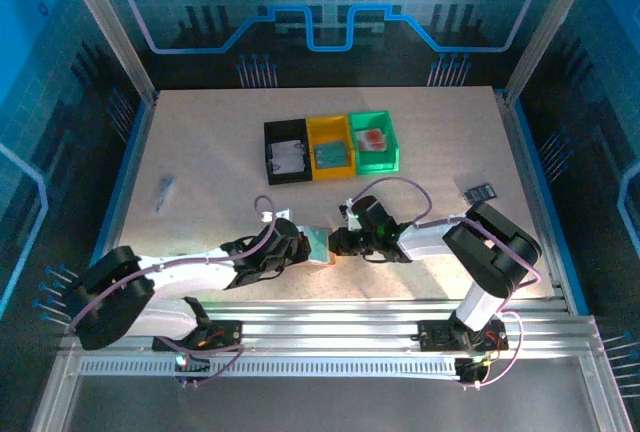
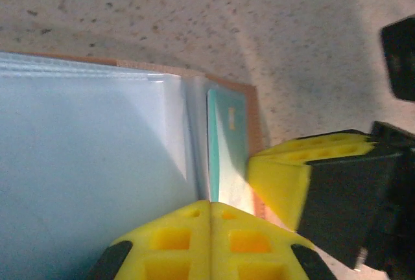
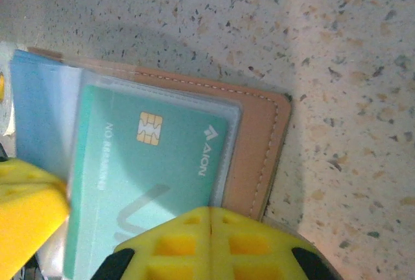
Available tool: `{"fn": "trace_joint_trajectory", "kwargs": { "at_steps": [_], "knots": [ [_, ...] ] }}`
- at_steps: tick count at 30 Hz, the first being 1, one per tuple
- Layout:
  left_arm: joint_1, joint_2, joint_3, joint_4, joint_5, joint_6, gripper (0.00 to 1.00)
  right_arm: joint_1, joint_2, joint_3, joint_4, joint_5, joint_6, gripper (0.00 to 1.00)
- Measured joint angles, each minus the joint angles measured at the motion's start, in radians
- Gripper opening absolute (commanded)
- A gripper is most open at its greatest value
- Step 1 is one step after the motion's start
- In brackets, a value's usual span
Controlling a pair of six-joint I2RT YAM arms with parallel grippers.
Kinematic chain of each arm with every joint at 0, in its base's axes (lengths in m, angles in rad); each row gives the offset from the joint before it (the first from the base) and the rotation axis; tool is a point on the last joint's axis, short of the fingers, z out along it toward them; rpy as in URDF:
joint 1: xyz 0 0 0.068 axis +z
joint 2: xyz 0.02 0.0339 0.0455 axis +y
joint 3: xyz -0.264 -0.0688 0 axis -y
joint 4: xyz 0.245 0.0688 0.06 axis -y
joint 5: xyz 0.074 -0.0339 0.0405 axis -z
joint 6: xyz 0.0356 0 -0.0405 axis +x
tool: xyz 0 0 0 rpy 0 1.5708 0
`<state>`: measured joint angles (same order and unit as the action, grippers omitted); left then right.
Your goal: Take the credit cards out of the card holder
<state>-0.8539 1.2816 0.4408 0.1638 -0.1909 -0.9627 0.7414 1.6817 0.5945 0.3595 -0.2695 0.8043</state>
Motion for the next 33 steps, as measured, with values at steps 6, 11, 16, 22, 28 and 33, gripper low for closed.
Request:
{"fn": "trace_joint_trajectory", "kwargs": {
  "at_steps": [6,11,16,22,28,33],
  "knots": [
    [-0.002,-0.045,-0.005,0.035,0.000,0.003,0.00,0.002,-0.003,-0.006,-0.003,-0.031,0.000,0.00],
    [-0.002,-0.064,-0.005,0.036,0.000,0.013,0.00,0.003,-0.028,-0.017,-0.041,-0.045,-0.010,0.02],
    [0.001,-0.058,-0.005,0.023,0.004,0.023,0.00,0.003,-0.043,-0.019,-0.074,-0.061,-0.020,0.13],
    [0.006,0.006,-0.005,0.021,0.032,0.022,0.00,0.005,-0.079,-0.019,-0.131,-0.075,-0.026,0.18],
    [0.006,0.051,0.000,0.021,0.066,0.021,0.00,0.006,-0.102,-0.016,-0.202,-0.056,-0.045,0.11],
    [0.006,0.095,0.005,0.031,0.098,0.016,0.00,0.007,-0.101,-0.016,-0.208,-0.045,-0.045,0.06]
  ]
}}
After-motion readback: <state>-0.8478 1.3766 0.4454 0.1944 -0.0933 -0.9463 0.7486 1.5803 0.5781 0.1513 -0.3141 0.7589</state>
